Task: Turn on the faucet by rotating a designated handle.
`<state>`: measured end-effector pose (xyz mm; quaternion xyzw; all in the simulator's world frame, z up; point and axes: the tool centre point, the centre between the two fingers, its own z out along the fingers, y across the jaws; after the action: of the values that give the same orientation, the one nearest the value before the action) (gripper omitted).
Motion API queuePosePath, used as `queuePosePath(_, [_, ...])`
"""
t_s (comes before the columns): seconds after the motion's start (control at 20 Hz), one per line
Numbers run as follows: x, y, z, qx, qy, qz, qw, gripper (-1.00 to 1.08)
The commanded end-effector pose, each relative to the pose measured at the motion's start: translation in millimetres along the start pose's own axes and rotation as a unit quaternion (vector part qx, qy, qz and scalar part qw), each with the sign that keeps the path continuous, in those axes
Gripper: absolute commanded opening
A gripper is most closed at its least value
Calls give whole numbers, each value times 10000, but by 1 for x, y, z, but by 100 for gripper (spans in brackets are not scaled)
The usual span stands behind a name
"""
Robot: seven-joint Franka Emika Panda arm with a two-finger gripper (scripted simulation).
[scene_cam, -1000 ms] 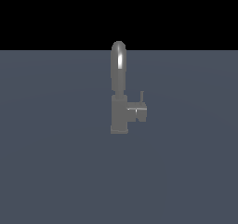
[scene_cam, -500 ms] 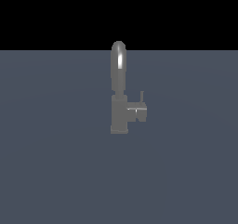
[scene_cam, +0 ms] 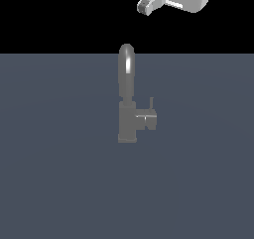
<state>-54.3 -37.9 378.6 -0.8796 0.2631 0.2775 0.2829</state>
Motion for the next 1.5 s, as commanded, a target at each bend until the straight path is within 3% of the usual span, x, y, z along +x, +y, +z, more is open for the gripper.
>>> queuePosePath(0.0, [18,2,2,230,-209,222,9993,-100])
queuePosePath(0.3, [62,10,10,808,-737,787,9909,-100])
queuePosePath(0.6, [108,23,26,1449,-1322,1414,9703,-100])
queuePosePath(0.8, [139,35,42,1910,-1744,1870,9477,-100])
queuePosePath(1.05, [171,49,67,2428,-2217,2387,9137,-100])
queuePosePath(1.45, [202,66,101,2984,-2726,2948,8659,-100])
